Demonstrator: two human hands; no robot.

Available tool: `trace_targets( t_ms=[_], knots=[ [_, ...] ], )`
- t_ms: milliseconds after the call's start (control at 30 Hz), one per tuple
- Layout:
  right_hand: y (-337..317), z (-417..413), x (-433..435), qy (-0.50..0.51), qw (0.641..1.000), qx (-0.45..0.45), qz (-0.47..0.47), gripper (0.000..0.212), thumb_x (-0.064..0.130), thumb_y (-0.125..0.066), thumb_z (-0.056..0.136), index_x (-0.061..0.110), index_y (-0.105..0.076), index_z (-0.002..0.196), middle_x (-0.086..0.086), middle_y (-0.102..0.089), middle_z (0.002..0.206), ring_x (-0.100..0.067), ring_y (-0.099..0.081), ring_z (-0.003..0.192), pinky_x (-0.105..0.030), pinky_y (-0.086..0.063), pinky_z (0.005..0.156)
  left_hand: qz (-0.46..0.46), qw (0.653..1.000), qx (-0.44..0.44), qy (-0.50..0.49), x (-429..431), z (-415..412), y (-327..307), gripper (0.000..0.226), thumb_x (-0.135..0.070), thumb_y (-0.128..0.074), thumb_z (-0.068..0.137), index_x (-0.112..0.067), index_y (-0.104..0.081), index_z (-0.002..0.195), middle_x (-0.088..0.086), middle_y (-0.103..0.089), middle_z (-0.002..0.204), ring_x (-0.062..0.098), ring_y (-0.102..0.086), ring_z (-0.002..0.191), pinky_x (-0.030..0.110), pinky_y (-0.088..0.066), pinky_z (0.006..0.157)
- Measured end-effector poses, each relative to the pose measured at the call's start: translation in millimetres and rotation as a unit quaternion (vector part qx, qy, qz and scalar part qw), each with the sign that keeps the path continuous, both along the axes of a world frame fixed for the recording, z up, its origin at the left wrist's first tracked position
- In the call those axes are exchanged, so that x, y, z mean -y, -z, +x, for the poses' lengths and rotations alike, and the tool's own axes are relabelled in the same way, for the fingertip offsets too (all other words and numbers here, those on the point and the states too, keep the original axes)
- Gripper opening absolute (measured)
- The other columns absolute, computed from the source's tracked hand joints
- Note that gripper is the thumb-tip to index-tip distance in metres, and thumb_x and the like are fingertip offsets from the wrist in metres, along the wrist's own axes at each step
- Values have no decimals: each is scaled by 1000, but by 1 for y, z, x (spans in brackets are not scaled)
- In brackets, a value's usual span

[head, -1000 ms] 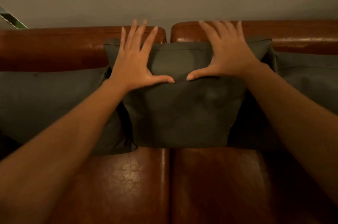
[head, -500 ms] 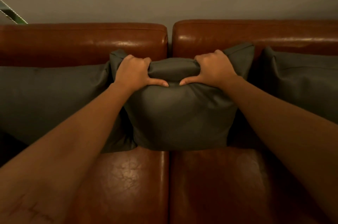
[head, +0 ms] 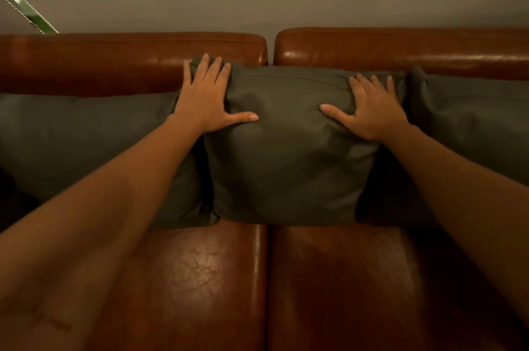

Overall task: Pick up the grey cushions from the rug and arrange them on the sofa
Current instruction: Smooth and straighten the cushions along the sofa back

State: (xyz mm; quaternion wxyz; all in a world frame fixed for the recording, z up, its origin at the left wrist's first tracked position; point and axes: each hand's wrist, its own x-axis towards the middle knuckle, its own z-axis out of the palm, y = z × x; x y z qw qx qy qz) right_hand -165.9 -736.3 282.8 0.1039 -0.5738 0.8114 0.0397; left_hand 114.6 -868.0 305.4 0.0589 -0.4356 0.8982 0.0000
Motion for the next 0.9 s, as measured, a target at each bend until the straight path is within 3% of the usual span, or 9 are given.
trace_targets(
  t_ms=[133,333,533,600,733,900],
  knots=[
    [-13,-2,-1,5,1000,-8,1,116,89,-10,68,12,-17,153,-9,-18,160,-31,-11,147,-54,4,117,0,1000,30,-10,-2,1,-6,126,-92,-22,58,-9,-5,151,13,-3,159,31,6,146,56,7,114],
    [-3,60,-27,-47,978,-47,-198,87,69,-24,90,6,-24,151,-16,-22,158,-35,-12,147,-54,0,116,-58,992,-81,74,-50,3,14,116,-86,-26,70,-5,-3,150,19,1,158,36,2,145,47,6,115],
    [13,74,-17,-44,994,-33,-92,88,72,-20,90,12,-10,154,-9,-10,162,-27,-2,149,-48,5,119,0,999,-6,32,-55,-6,30,122,-83,-41,69,-7,14,148,14,16,157,30,11,146,42,7,117],
    [7,74,-20,-45,992,-40,-107,88,71,-20,91,12,-8,154,-9,-7,162,-27,0,149,-49,5,119,-6,1000,-12,25,-59,-6,27,121,-81,-43,71,-8,15,148,13,17,157,31,11,146,43,6,118],
    [13,91,-61,-20,987,-43,-155,82,63,-21,92,8,-16,153,-14,-14,160,-30,-8,148,-51,-2,117,-9,998,-65,11,-88,17,30,109,-73,-42,80,-6,11,149,16,14,157,33,9,145,43,6,117],
    [32,128,-110,0,994,-40,-105,75,55,-29,93,5,-27,149,-19,-28,155,-35,-24,144,-56,-19,113,108,993,-27,-29,-140,65,45,96,-60,-40,89,-6,14,148,16,21,155,34,12,145,41,6,117]
  ],
)
